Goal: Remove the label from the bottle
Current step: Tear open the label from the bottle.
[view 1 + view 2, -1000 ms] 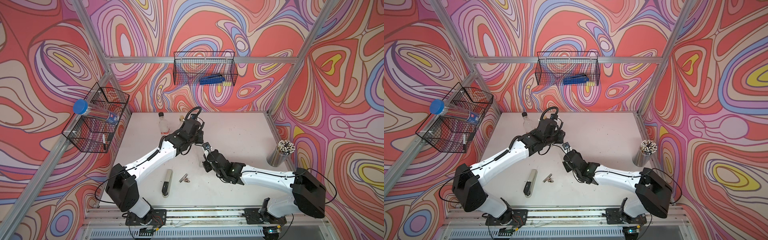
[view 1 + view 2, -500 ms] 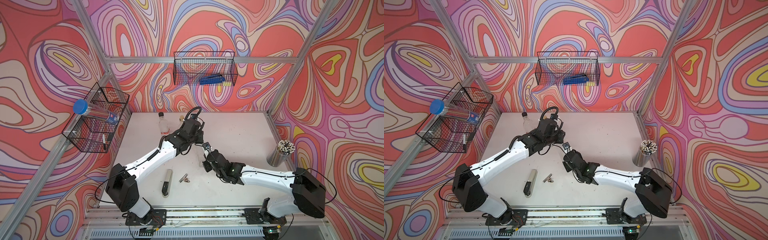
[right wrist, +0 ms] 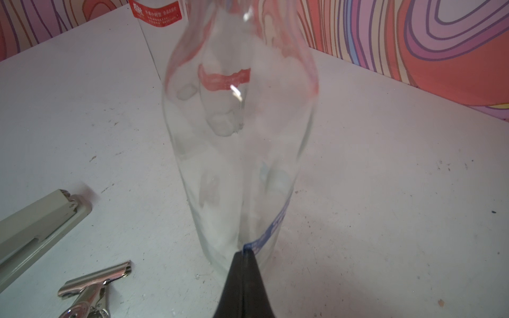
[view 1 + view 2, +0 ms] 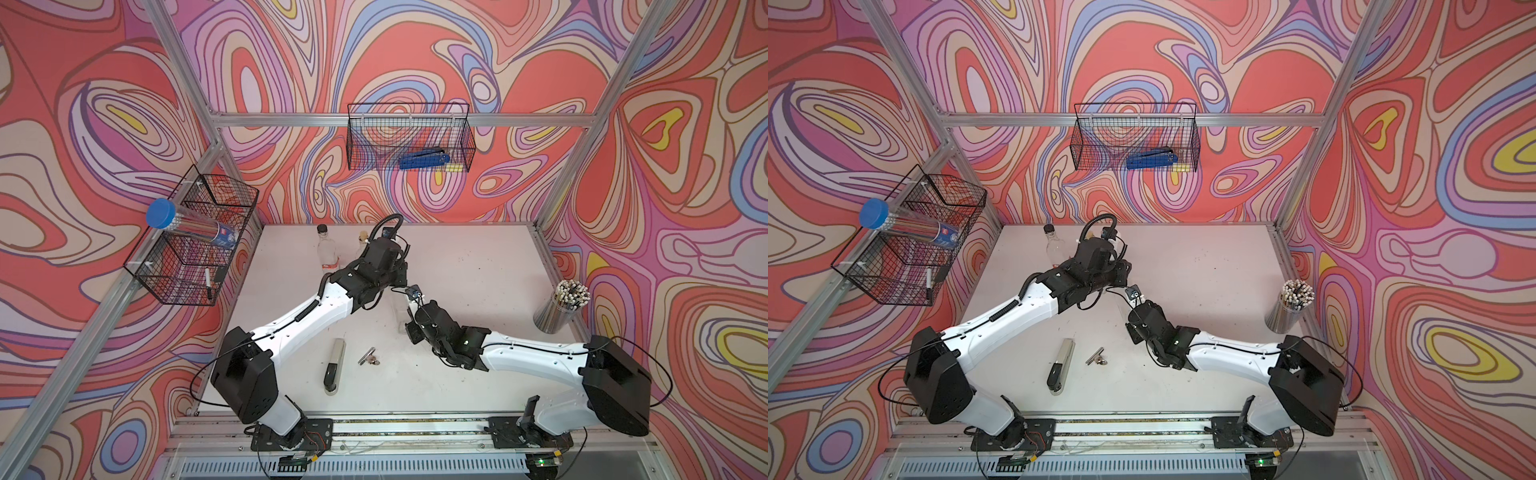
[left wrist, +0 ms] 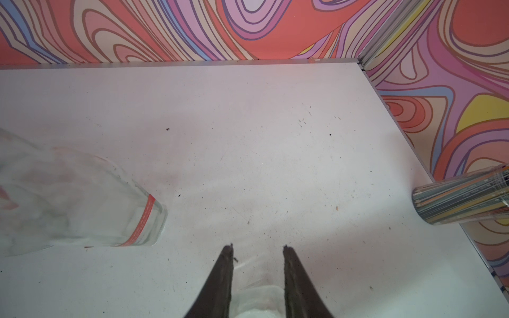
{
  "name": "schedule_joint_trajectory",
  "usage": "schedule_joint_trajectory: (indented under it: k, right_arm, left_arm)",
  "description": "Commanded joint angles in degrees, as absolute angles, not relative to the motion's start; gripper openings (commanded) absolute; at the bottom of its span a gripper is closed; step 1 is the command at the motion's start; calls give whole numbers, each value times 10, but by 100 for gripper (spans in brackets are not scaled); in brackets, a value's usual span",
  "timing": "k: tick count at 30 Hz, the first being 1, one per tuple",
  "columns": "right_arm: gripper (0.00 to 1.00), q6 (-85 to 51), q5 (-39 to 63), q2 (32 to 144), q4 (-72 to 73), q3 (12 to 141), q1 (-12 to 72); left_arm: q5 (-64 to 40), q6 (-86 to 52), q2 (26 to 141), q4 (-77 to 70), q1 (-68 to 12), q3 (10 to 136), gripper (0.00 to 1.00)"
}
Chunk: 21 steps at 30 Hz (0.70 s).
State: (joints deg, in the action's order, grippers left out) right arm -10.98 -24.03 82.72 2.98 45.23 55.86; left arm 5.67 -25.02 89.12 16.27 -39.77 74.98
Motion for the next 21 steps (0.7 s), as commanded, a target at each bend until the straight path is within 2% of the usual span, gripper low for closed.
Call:
schedule_joint_trajectory:
  k: [1, 21]
  right_arm:
    - [0, -109, -246, 819, 50, 437, 550]
    - [0, -94, -221, 796, 69, 413, 533]
  left_arm:
    - [40, -233, 892, 203, -401, 729, 0]
    - [42, -217, 889, 206, -401, 722, 0]
